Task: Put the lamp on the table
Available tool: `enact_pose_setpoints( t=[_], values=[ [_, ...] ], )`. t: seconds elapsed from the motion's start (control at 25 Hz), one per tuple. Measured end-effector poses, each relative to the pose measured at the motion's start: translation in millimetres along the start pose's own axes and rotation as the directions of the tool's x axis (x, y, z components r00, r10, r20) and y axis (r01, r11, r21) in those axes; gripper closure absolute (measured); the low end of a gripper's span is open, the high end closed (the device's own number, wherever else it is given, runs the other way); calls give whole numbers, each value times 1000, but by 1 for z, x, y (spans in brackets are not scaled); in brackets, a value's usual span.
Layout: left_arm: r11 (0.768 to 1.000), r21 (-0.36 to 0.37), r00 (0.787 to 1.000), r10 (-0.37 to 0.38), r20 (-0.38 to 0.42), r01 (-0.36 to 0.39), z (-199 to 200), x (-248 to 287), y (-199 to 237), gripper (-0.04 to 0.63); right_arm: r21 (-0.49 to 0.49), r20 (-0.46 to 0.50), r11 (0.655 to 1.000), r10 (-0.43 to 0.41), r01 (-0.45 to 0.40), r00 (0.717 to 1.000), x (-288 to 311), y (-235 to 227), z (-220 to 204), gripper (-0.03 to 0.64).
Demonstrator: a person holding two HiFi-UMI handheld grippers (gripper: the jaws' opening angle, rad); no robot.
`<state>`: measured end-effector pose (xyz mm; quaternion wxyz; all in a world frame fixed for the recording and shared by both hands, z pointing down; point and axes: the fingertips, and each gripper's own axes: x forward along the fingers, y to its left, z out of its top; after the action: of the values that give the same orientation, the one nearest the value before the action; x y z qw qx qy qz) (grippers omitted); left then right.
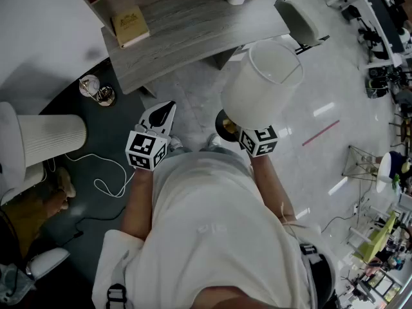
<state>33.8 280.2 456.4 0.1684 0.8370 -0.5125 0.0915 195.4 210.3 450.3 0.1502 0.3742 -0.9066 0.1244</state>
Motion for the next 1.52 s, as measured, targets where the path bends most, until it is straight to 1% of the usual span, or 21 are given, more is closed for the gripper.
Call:
enact_pose_setpoints(
  t=[0.2,0.4,0.6,0.76,1.0,1.16,1.36,1.52],
  values=[
    [1000,-1,1000,-13,3,13,3,-7,30,581,-9,-10,1000,-22,22,1000,21,14,3,499],
    [999,15,999,-46,12,46,9,-14,60,581,-18,-10,998,-59,59,998,42,31,10,499],
    [998,7,997,-69,18,69,10,-25,92,581,5,-16,995,-103,104,995,59,44,18,497],
    [997,4,997,-79,16,79,9,-25,109,581,20,-26,992,-123,124,992,74,45,20,497],
    [999,-18,999,-44,7,44,9,-17,134,581,29,-37,994,-103,104,994,110,35,27,497],
    [999,-36,1000,1,-6,-1,4,4,156,581,37,-42,997,-62,63,997,148,18,28,497],
    [997,-53,998,60,-17,-61,23,42,173,581,29,-56,1000,-5,6,998,194,-18,41,497],
    [994,-45,995,95,-41,-97,40,71,183,581,19,-75,999,35,-33,997,228,-47,52,497]
  ],
)
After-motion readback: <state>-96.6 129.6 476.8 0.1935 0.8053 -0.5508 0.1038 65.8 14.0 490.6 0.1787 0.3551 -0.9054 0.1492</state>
